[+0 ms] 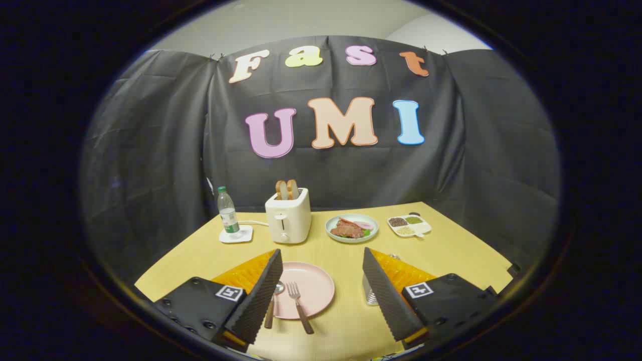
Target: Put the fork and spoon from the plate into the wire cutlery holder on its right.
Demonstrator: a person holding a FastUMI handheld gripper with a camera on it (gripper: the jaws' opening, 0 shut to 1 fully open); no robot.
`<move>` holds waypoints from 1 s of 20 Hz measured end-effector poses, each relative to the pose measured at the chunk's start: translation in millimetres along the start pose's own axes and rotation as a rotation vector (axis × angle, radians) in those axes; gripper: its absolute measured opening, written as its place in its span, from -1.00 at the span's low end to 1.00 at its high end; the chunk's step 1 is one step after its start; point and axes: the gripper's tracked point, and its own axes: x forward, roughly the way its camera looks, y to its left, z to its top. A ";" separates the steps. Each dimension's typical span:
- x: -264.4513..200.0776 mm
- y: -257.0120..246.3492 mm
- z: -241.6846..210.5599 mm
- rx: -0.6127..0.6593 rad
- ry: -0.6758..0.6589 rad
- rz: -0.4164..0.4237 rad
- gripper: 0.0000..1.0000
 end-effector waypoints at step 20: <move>-3.9 8.8 -29.4 -0.035 0.069 0.036 1.00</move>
